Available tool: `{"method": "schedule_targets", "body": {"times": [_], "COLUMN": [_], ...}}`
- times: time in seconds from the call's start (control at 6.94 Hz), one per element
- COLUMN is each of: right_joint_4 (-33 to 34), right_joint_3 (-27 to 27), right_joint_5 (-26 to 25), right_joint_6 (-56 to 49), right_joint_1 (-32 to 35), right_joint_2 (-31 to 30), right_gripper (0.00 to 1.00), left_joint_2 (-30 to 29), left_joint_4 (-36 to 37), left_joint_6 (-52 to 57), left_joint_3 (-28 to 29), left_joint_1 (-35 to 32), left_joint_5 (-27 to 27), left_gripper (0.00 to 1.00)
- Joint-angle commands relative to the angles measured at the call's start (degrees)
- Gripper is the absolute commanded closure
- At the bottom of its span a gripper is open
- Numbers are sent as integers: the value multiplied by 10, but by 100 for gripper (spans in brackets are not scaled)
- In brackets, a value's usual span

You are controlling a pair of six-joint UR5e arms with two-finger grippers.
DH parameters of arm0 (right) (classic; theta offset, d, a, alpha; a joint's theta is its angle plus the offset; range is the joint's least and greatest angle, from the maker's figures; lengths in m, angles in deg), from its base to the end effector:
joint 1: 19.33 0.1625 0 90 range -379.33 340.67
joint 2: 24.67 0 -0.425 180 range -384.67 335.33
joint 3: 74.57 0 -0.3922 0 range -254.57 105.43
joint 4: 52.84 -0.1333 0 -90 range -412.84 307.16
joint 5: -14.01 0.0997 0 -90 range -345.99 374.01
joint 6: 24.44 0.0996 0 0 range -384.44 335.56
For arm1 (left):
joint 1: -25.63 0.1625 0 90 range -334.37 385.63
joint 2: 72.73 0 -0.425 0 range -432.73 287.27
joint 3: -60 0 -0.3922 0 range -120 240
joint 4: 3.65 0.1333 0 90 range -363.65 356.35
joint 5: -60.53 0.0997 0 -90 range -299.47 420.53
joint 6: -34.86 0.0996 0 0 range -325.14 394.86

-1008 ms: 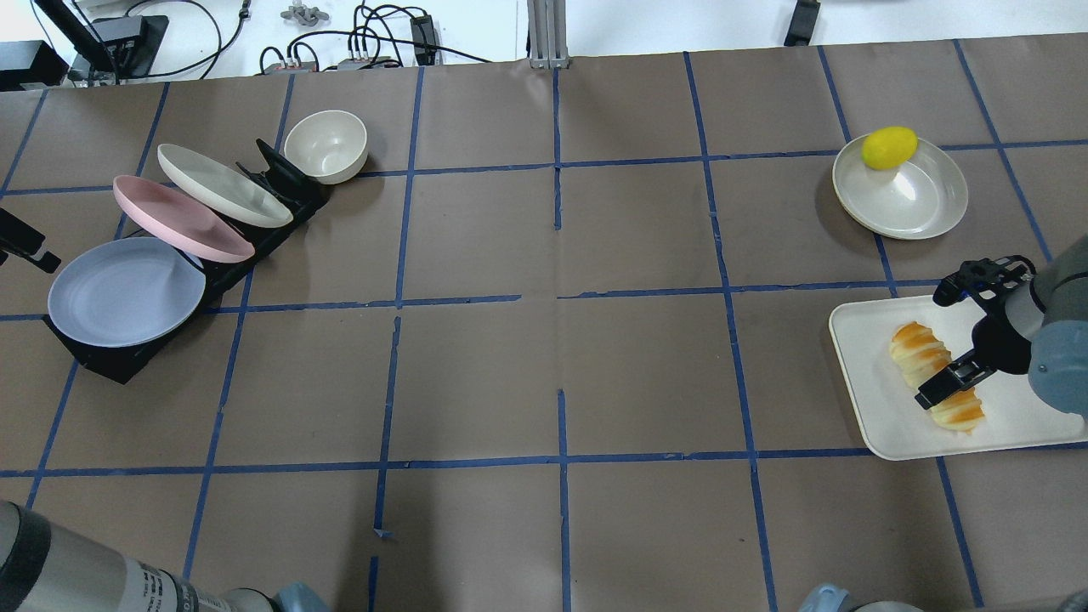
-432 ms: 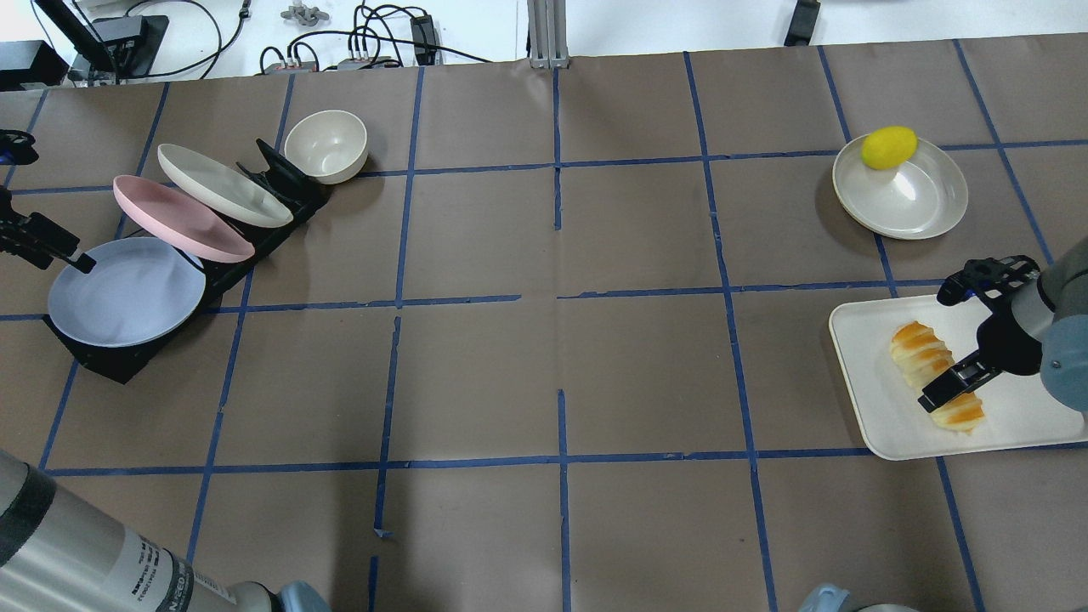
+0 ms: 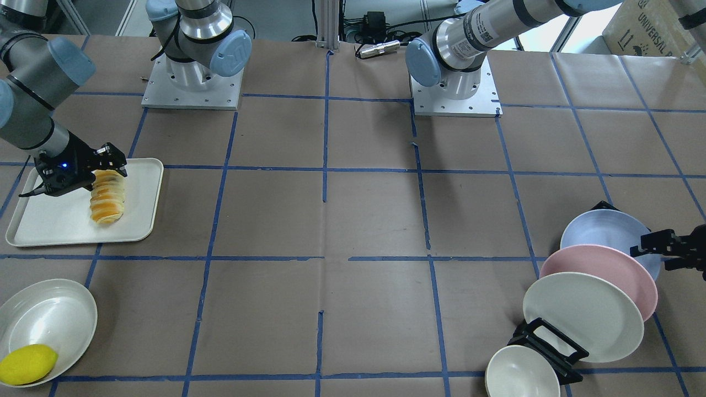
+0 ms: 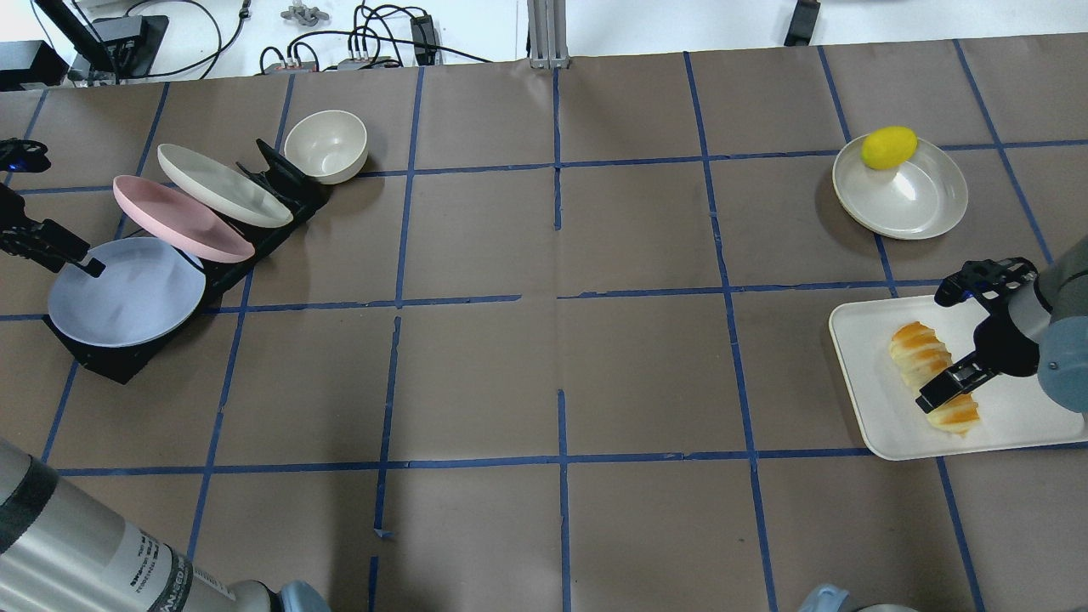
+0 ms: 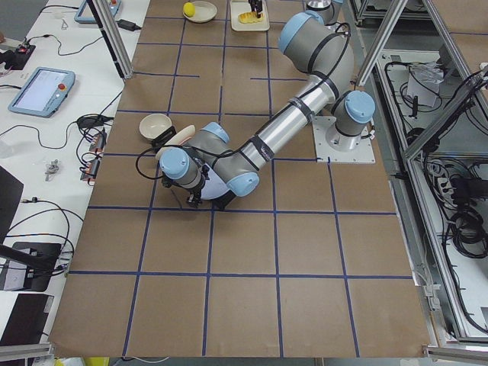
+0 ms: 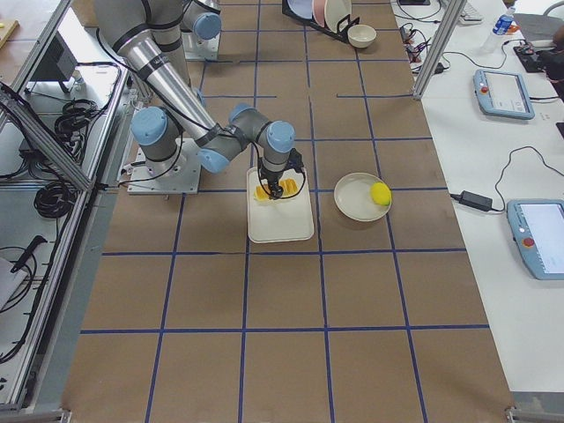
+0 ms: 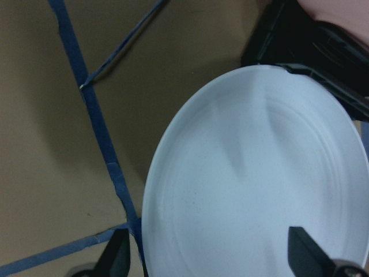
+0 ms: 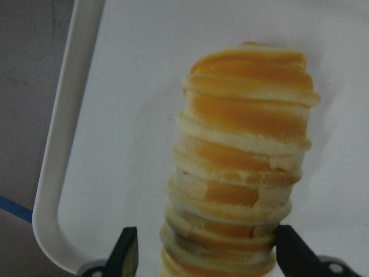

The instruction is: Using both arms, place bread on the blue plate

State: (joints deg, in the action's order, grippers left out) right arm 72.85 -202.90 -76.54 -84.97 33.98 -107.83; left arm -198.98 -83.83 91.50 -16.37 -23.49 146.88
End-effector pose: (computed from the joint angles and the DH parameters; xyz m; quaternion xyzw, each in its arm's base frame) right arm -0.1383 -0.4071 0.1917 -0.2062 0.9750 0.0582 0.0588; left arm 0.3451 -0.6120 0.2354 -0.1327 -0.9844 -0.0496 0.1046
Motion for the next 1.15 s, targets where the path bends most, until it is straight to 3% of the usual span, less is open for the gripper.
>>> {"method": "schedule_targets", "body": {"times": [0.0, 0.14, 0.29, 0.58, 0.72, 1.01], "right_joint_4": [21, 34, 38, 39, 38, 38], "right_joint_3": [5, 6, 10, 12, 12, 11], "right_joint_5": [14, 15, 17, 13, 9, 8], "right_joint_6": [18, 20, 28, 51, 66, 74], "right_joint_1": [0, 0, 0, 4, 13, 16], "right_joint_2": [9, 10, 10, 12, 12, 11], "right_gripper": [13, 14, 25, 66, 92, 96], "left_joint_2": [-32, -41, -48, -48, -49, -49], "left_joint_4": [9, 2, -18, -36, -40, -41], "left_joint_6": [4, 4, 3, 2, 2, 2], "left_joint_3": [17, 42, 58, 60, 60, 60], "left_joint_1": [1, -1, -1, -2, -1, -1], "left_joint_5": [-3, 1, 1, 0, 0, -1], "left_gripper": [7, 18, 32, 67, 77, 80]}}
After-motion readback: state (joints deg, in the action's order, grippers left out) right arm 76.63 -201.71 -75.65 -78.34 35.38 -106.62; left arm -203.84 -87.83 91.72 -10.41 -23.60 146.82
